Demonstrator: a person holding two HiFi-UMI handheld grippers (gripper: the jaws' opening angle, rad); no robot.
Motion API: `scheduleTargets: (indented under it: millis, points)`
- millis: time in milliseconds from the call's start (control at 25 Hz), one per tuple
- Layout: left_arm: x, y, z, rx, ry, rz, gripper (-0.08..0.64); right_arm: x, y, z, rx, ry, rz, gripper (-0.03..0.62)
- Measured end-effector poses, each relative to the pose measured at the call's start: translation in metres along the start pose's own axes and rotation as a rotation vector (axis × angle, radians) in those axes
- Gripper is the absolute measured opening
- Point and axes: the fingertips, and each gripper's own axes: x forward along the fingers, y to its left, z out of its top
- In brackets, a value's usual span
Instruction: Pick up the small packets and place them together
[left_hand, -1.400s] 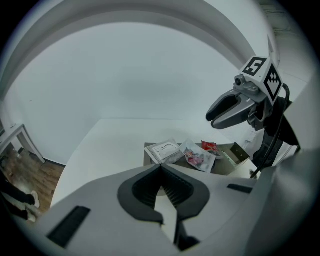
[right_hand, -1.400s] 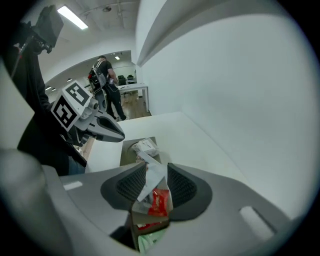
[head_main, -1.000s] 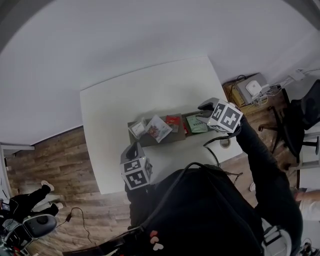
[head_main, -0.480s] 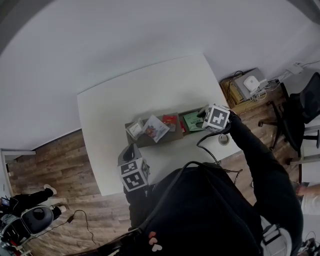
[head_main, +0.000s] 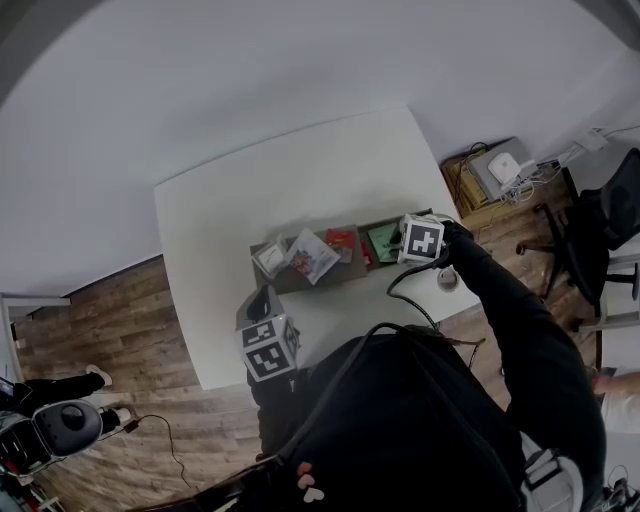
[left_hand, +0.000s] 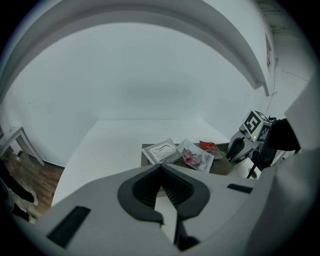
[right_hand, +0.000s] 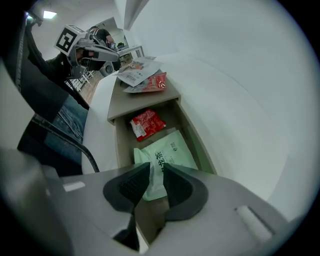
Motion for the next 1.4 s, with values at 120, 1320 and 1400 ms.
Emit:
scheduleTargets:
  millis: [120, 1320, 1400]
  points:
    - [-0.001, 0.001, 0.0, -0.002, 0.006, 0.001, -0.002, 0.003, 0.005, -0.003, 0.015, 0.015, 0.04, 0.084]
    - [-0.001, 0.005, 0.0, -0.001, -0.005, 0.009, 0.0, -0.002, 0.011, -0.001, 0.009, 0.005, 0.113, 0.006]
    - [-0.002, 0.004, -0.001, 0.0, -0.003, 0.008, -0.002, -0.007, 0.009, -0.001, 0.019, -0.01, 0.1, 0.005]
